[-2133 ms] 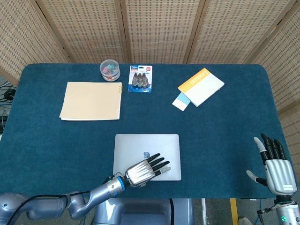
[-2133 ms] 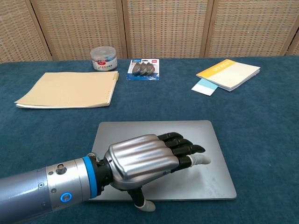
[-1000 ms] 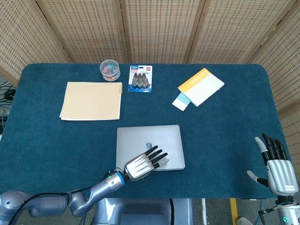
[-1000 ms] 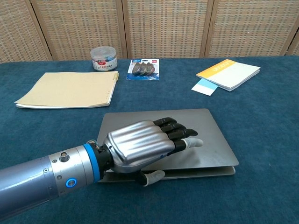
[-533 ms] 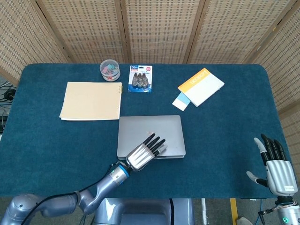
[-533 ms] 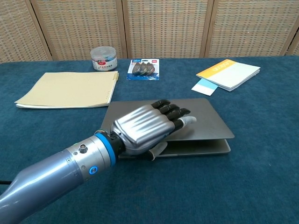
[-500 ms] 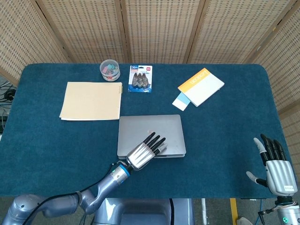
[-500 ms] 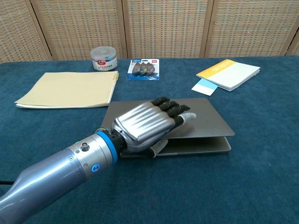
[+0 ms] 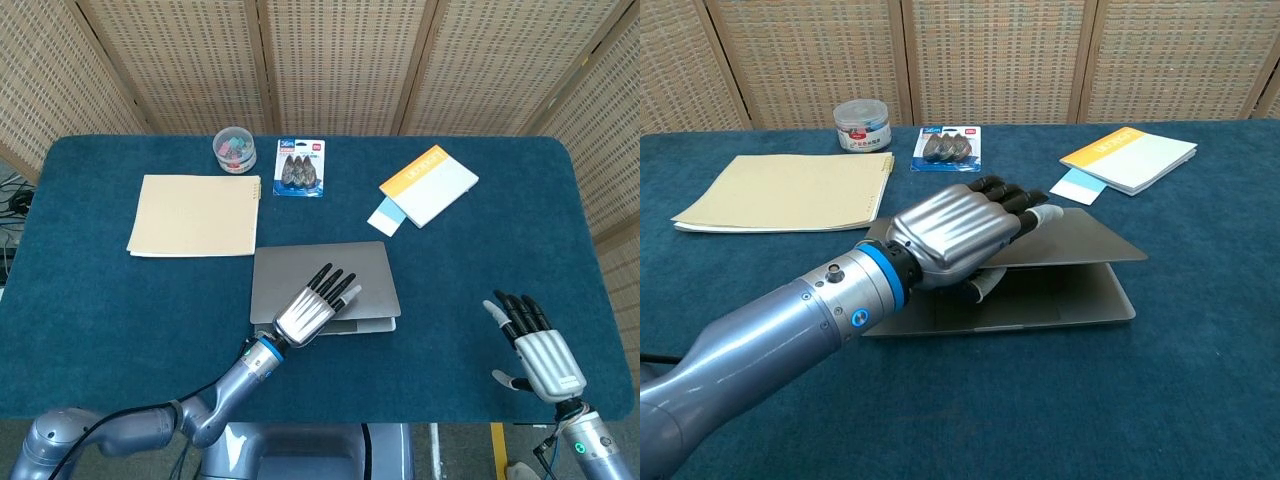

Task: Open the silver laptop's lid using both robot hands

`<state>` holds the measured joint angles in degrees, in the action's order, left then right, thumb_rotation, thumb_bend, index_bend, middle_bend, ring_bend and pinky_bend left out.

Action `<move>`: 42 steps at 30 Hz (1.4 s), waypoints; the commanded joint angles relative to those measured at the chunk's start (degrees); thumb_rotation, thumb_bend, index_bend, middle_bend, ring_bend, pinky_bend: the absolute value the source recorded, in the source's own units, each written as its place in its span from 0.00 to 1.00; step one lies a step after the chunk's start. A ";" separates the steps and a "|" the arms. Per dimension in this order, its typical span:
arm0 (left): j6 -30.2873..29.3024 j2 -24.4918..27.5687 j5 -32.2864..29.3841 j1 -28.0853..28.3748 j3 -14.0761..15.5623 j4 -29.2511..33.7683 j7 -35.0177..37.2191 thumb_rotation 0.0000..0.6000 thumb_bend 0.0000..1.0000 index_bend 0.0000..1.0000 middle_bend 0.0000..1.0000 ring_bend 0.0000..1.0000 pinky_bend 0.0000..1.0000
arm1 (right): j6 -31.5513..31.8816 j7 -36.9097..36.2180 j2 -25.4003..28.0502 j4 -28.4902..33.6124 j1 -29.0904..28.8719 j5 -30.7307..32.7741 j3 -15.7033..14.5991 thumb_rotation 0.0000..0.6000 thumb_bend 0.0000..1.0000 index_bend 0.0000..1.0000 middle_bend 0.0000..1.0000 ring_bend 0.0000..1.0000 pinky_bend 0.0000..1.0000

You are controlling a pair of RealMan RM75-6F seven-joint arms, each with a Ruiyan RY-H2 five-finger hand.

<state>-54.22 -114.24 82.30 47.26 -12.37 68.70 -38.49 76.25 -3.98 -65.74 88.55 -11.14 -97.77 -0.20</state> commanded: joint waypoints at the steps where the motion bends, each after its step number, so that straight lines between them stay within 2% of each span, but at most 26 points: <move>1: 0.86 1.15 -0.70 0.47 0.09 1.29 0.00 1.00 0.63 0.00 0.00 0.00 0.00 | -5.59 -4.42 -0.17 -2.24 -4.79 -3.14 -1.47 1.00 0.02 0.07 0.00 0.00 0.00; 5: 1.49 2.40 -1.72 0.92 0.02 3.15 -0.07 1.00 0.63 0.00 0.00 0.00 0.00 | -9.95 -7.01 -1.16 -3.71 -8.63 -5.07 -2.49 1.00 0.23 0.10 0.02 0.00 0.00; 10: 1.19 4.39 -2.54 1.47 -0.64 5.56 -1.62 1.00 0.63 0.00 0.00 0.00 0.00 | -15.31 -8.89 -3.35 -4.17 -12.83 -5.53 -2.97 1.00 0.60 0.12 0.05 0.00 0.00; 14: 1.33 5.64 -3.46 1.89 -0.65 6.67 -3.15 1.00 0.63 0.00 0.00 0.00 0.00 | -17.98 -10.13 -4.31 -3.88 -14.74 -4.65 -3.31 1.00 0.80 0.12 0.05 0.00 0.01; 17: 1.32 6.12 -3.87 2.15 -0.70 7.04 -3.64 1.00 0.63 0.00 0.00 0.00 0.00 | -19.63 -9.87 -5.25 -4.07 -15.76 -3.99 -3.31 1.00 0.89 0.13 0.06 0.00 0.02; 21: 0.97 6.69 -4.12 2.42 -0.65 7.68 -3.70 1.00 0.63 0.00 0.00 0.00 0.00 | -22.07 -8.63 -7.23 -4.60 -17.23 -2.73 -2.98 1.00 0.96 0.14 0.07 0.00 0.03; 28: 0.61 7.12 -4.70 2.74 -0.18 7.93 -3.55 1.00 0.63 0.00 0.00 0.00 0.00 | -24.79 -6.41 -10.13 -4.89 -19.06 -0.12 -2.05 1.00 0.98 0.14 0.07 0.00 0.04; 33: 0.13 7.05 -5.17 3.07 0.03 8.08 -3.04 1.00 0.63 0.00 0.00 0.00 0.00 | -26.67 -3.63 -11.67 -4.60 -20.30 2.69 -1.05 1.00 1.00 0.17 0.13 0.06 0.17; 42: -0.57 7.39 -5.86 3.65 0.42 8.01 -2.55 1.00 0.63 0.00 0.00 0.00 0.00 | -26.71 1.61 -13.23 -4.08 -21.15 5.50 -0.42 1.00 1.00 0.24 0.20 0.15 0.23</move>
<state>-54.78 -106.87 76.44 50.90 -11.96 76.73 -41.05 49.58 -2.91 -78.67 84.35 -32.08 -92.60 -0.73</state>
